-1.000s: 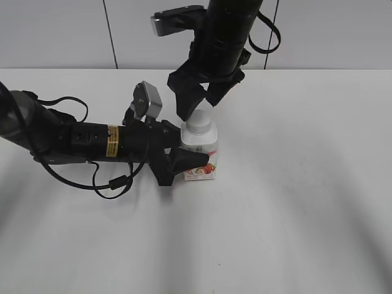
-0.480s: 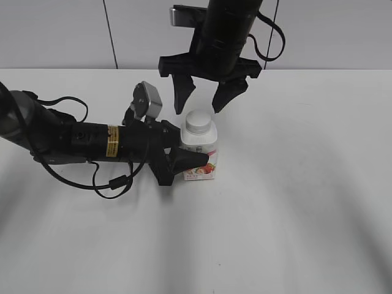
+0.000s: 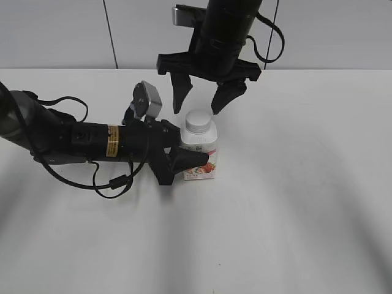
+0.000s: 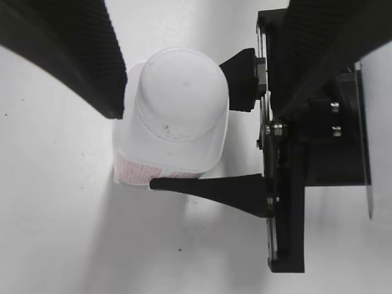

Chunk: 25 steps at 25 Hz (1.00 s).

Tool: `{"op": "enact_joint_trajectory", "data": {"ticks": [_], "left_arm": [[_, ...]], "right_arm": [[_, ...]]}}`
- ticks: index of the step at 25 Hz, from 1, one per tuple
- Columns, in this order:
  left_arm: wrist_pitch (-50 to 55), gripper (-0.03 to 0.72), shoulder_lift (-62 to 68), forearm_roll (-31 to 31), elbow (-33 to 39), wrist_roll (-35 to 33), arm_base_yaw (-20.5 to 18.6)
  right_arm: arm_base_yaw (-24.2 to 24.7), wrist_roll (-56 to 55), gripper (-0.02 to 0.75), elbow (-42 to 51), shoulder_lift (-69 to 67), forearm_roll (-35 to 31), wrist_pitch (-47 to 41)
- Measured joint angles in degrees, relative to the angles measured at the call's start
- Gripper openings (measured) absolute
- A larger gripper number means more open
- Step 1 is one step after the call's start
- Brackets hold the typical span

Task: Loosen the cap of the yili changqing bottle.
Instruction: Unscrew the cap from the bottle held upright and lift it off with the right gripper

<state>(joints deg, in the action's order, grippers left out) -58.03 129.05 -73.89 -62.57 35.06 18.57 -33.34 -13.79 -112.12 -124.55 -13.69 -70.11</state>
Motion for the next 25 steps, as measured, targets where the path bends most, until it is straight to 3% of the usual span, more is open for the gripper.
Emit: {"op": "enact_joint_trajectory", "data": {"ticks": [16,25], "left_arm": [[0.1,0.391,0.0,0.0,0.0,0.1,0.0],[0.2,0.390,0.0,0.1,0.0,0.1,0.0]], "right_arm": [[0.0,-0.4,0.571,0.0,-1.7,0.1,0.0],[0.0,-0.4,0.510,1.3,-1.7,0.1,0.0]]}}
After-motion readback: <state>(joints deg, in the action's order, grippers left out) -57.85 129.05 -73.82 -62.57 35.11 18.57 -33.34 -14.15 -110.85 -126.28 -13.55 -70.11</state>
